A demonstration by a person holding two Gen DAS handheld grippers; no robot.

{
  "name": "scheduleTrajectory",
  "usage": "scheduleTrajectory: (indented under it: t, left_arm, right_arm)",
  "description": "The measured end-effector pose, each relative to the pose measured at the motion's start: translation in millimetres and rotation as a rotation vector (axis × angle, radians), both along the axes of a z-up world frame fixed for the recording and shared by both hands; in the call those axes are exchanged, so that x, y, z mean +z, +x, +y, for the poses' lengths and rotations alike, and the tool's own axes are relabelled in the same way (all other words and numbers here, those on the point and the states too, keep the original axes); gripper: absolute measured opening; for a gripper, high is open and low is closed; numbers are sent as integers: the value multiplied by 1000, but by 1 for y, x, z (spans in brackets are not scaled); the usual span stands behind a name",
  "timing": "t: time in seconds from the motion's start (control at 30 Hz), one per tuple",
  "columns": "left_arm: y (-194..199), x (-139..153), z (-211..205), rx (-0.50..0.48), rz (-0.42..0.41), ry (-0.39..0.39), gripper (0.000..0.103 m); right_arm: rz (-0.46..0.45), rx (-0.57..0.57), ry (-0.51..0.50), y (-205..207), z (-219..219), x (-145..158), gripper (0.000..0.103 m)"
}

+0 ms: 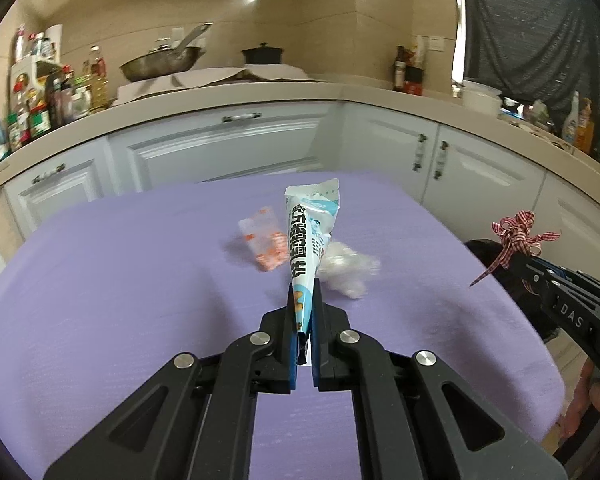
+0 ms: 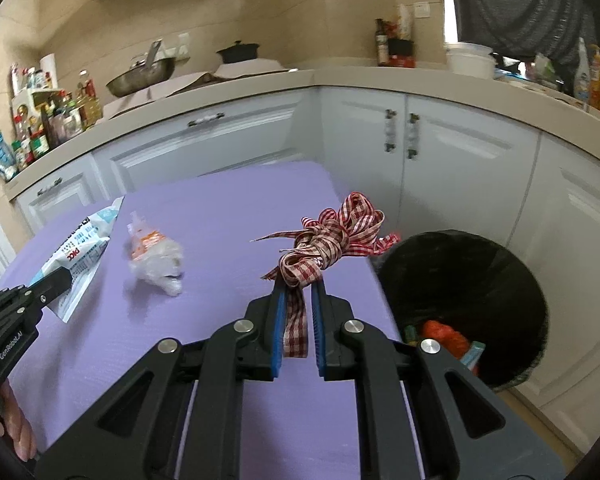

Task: Collect trash
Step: 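Carry the white tube and checkered ribbon over the black bin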

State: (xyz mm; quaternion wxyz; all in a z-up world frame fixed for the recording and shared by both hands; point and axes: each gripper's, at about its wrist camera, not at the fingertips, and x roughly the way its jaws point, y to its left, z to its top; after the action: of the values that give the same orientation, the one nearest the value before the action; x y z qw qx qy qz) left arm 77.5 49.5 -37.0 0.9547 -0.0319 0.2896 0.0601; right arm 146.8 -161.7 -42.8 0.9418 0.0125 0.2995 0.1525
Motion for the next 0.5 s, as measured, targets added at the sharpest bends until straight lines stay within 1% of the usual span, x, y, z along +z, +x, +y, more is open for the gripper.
scheduleTrajectory:
  t: [0.5]
  left_arm:
    - [28,9,-80,-157,-35,22,5]
  right_arm:
    - [-21,-143,20,3,-85,2,12]
